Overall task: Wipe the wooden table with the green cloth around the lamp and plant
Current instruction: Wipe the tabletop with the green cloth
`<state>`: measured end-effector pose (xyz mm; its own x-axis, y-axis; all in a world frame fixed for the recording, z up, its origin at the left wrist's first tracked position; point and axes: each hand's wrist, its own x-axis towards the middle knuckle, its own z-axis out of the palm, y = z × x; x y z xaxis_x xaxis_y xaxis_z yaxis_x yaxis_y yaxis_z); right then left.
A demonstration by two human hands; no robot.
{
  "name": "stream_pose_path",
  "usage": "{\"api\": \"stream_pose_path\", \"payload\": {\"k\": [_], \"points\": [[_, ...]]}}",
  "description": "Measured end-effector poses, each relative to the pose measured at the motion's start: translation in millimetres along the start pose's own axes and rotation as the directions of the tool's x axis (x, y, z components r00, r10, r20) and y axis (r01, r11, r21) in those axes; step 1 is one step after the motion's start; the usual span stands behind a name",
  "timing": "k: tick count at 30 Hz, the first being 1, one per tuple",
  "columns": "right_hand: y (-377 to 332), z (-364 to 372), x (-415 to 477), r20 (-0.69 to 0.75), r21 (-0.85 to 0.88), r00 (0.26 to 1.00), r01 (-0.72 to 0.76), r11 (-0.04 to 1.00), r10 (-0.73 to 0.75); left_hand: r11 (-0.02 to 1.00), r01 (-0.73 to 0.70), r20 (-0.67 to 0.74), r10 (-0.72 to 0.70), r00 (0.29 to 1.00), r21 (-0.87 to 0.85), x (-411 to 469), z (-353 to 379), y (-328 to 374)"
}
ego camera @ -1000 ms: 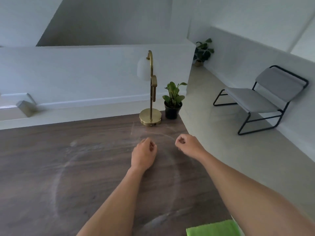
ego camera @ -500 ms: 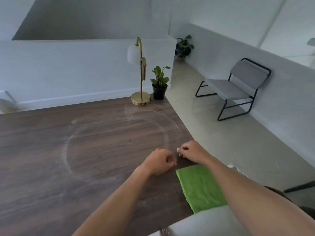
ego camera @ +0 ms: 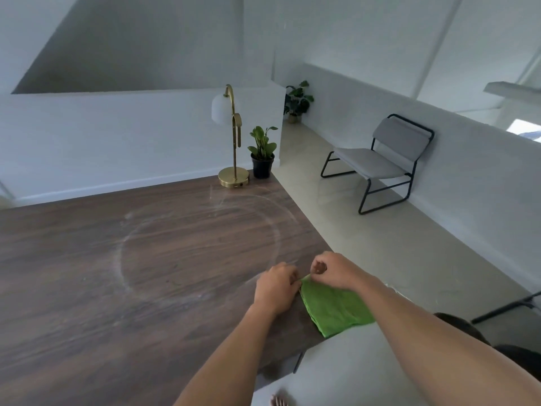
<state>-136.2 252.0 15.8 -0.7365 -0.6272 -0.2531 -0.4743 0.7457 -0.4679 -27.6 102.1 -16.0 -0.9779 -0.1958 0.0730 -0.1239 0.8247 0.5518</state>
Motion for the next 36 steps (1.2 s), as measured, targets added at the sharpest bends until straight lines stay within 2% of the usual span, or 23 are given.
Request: {"api": "stream_pose_path", "payload": {"k": [6,11,14,16,18,20,23,26,28,29,30,31,32,33,34,35,36], "points": [[-4,5,-15,-0.036,0.177,0.998,-0.044,0.983,0.052,0.936,0.112,0.022,-0.111,0.994,-0.333,9,-11,10],[-38,-20,-2,-0.062,0.335,0.998,0.004,0.942,0.018,0.901,0.101,-0.073,-0.145,0.987,-0.422,22,-45,7],[-61,-41,11,-0.065,0.381,0.998,0.039,0.924,-0.016,0.926,0.059,-0.116,-0.11,0.987,-0.373,23,-72,4],[-77,-56,18,-0.068,0.388,0.997,0.068,0.919,-0.045,0.961,0.063,-0.112,-0.096,0.989,-0.271,19,-88,0],[-90,-69,24,-0.054,0.411,0.996,0.083,0.908,-0.066,0.984,0.104,-0.121,-0.122,0.985,-0.143,16,-103,-7],[-101,-82,28,-0.069,0.419,0.994,0.108,0.901,-0.087,0.982,0.167,-0.137,-0.178,0.974,-0.086,12,-118,-17],[-105,-102,35,-0.162,0.253,0.968,0.227,0.94,-0.19,0.98,0.184,-0.266,-0.198,0.943,-0.079,11,-142,-24],[-103,-106,38,-0.217,0.087,0.933,0.312,0.946,-0.288,0.996,0.086,-0.457,-0.071,0.887,0.012,13,-163,-23],[-97,-101,36,-0.202,0.031,0.925,0.334,0.942,-0.321,0.997,0.039,-0.468,-0.002,0.884,0.069,10,-167,-22],[-91,-96,36,-0.136,-0.005,0.936,0.326,0.945,-0.324,0.997,0.038,-0.405,-0.005,0.914,0.073,6,-163,-24],[-83,-89,35,-0.012,-0.06,0.953,0.301,0.952,-0.302,0.996,0.062,-0.271,-0.044,0.962,0.06,2,-156,-28],[-74,-80,34,0.158,-0.131,0.956,0.267,0.955,-0.246,0.994,0.103,-0.062,-0.1,0.993,0.046,-3,-146,-33],[-65,-68,32,0.334,-0.203,0.931,0.222,0.954,-0.146,0.987,0.154,0.189,-0.158,0.969,0.036,-10,-134,-39],[-57,-57,29,0.488,-0.258,0.872,0.171,0.951,-0.024,0.974,0.222,0.435,-0.218,0.874,0.041,-19,-121,-42],[-49,-46,25,0.596,-0.279,0.799,0.113,0.954,0.08,0.956,0.288,0.612,-0.264,0.745,0.061,-28,-109,-43],[-41,-37,22,0.648,-0.255,0.749,0.04,0.966,0.139,0.941,0.33,0.687,-0.286,0.668,0.072,-34,-100,-44],[-35,-31,22,0.652,-0.185,0.745,-0.027,0.982,0.143,0.934,0.354,0.675,-0.292,0.678,0.048,-38,-92,-45]]}}
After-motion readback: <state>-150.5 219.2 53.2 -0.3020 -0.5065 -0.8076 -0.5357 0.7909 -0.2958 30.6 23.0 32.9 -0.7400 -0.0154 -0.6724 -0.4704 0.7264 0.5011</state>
